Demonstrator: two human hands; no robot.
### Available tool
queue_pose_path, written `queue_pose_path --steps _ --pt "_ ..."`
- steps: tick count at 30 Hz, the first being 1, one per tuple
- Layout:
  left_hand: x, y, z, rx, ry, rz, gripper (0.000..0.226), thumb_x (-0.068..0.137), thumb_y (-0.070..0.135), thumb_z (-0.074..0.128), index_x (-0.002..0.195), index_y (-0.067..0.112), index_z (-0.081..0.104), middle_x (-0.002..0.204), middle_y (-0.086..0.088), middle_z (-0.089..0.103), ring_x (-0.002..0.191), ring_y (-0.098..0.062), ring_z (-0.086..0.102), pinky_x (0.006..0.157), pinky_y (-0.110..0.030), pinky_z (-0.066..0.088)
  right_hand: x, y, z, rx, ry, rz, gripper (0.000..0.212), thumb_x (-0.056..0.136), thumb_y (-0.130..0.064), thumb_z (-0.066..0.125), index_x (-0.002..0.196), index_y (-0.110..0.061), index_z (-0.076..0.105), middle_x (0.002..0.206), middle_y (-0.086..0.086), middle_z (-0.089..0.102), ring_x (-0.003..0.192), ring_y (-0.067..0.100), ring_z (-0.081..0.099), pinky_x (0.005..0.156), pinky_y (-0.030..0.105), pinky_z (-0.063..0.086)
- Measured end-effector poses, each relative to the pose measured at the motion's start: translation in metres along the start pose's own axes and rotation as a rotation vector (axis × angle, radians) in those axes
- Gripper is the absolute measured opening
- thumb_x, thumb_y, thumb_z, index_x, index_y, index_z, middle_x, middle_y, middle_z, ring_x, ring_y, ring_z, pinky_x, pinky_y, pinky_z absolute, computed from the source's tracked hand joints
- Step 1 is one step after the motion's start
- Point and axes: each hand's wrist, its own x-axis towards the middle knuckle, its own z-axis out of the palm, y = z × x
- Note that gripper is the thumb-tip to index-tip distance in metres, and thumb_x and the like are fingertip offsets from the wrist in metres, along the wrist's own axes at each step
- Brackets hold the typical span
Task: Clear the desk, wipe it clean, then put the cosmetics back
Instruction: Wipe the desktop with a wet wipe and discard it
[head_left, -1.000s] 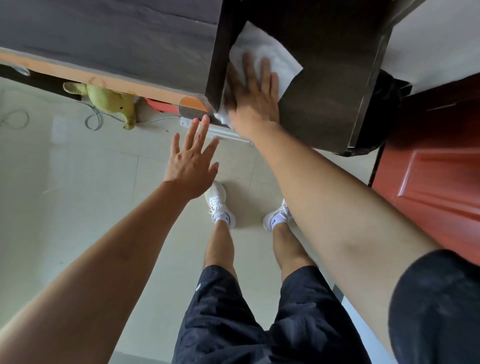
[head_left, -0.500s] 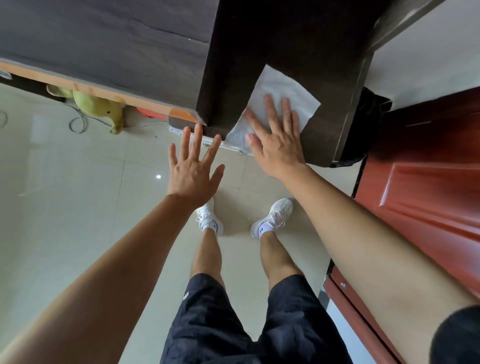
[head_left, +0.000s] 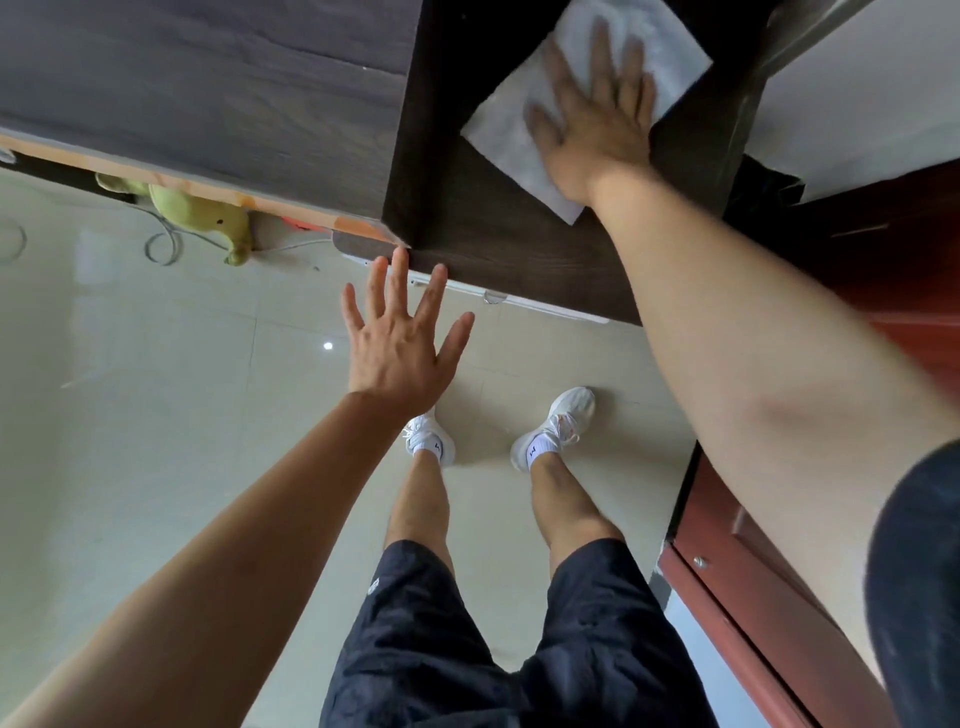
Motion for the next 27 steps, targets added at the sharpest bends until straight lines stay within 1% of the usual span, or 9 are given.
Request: queue_pose_path --steps 3,6,8,11,15,17,21,23,27 --pt "0.001 0.017 -0.006 0.01 0.012 0.085 0.066 0.099 0.063 0.013 0.153 0.029 0.033 0.162 -0.016 0.02 0.15 -0.035 0.011 0.119 -0.06 0.003 -0.041 0.045 0.016 -0.014 0.006 0.082 0.064 0.098 -0.064 0.013 0.157 -0.042 0.0 0.167 0.006 -0.014 0.151 0.037 -0.018 0.122 0.053 -0.008" --pt "0.011 0.037 -0.008 0.058 0.011 0.136 0.064 0.1 0.061 0.013 0.151 0.03 0.036 0.16 -0.014 0.025 0.149 -0.036 0.017 0.12 -0.058 0.005 -0.107 0.08 0.041 -0.001 0.05 0.101 0.064 0.101 -0.062 0.018 0.159 -0.036 0.011 0.168 0.01 -0.005 0.152 0.04 -0.01 0.124 0.054 -0.001" --pt "0.023 0.046 -0.011 0.067 0.025 0.15 0.062 0.101 0.059 0.015 0.149 0.028 0.039 0.159 -0.015 0.029 0.146 -0.037 0.022 0.12 -0.057 0.011 -0.143 0.086 0.059 0.016 0.074 0.066 0.061 0.104 -0.057 0.023 0.159 -0.03 0.019 0.168 0.015 0.0 0.152 0.043 -0.007 0.123 0.055 0.005" --pt "0.04 0.056 -0.017 0.043 0.056 0.216 0.06 0.101 0.055 0.021 0.146 0.022 0.044 0.156 -0.018 0.032 0.143 -0.038 0.027 0.115 -0.055 0.022 -0.16 0.082 0.073 0.002 0.066 0.073 0.059 0.106 -0.054 0.024 0.16 -0.032 0.017 0.168 0.011 -0.004 0.152 0.042 -0.01 0.122 0.059 0.007" --pt "0.065 0.067 -0.025 -0.017 0.042 0.223 0.058 0.102 0.054 0.021 0.148 0.024 0.042 0.161 -0.014 0.023 0.149 -0.035 0.018 0.115 -0.056 0.021 -0.122 0.077 0.056 -0.029 0.09 -0.068 0.062 0.103 -0.06 0.022 0.159 -0.033 0.017 0.168 0.012 0.0 0.152 0.045 -0.006 0.121 0.058 0.0" --pt "0.078 0.068 -0.031 -0.037 0.026 0.198 0.059 0.102 0.055 0.018 0.15 0.027 0.038 0.163 -0.011 0.018 0.15 -0.035 0.013 0.116 -0.059 0.016 -0.082 0.071 0.04 -0.041 0.061 -0.114 0.065 0.101 -0.064 0.018 0.159 -0.036 0.013 0.168 0.011 -0.003 0.151 0.044 -0.01 0.12 0.056 -0.004" --pt "0.1 0.063 -0.038 0.025 -0.08 0.168 0.063 0.097 0.064 0.007 0.154 0.039 0.017 0.166 0.0 -0.003 0.151 -0.033 -0.007 0.119 -0.06 0.005 0.006 0.045 0.003 -0.047 0.01 -0.04 0.066 0.098 -0.066 0.013 0.158 -0.041 0.0 0.167 0.007 -0.014 0.15 0.043 -0.019 0.12 0.056 -0.011" --pt "0.102 0.062 -0.038 0.07 -0.102 0.173 0.064 0.096 0.067 0.005 0.155 0.041 0.008 0.166 0.002 -0.009 0.151 -0.033 -0.012 0.12 -0.059 0.002 0.04 0.041 -0.014 -0.058 0.005 -0.048 0.066 0.099 -0.065 0.015 0.158 -0.041 -0.001 0.167 0.007 -0.013 0.15 0.043 -0.017 0.121 0.057 -0.008" --pt "0.103 0.063 -0.04 0.093 -0.125 0.166 0.064 0.096 0.067 0.006 0.154 0.042 0.003 0.165 0.003 -0.014 0.15 -0.033 -0.017 0.119 -0.059 0.001 0.077 0.054 -0.038 -0.066 -0.036 -0.038 0.066 0.099 -0.066 0.017 0.157 -0.043 -0.001 0.168 0.008 -0.006 0.151 0.044 -0.011 0.121 0.059 -0.006"
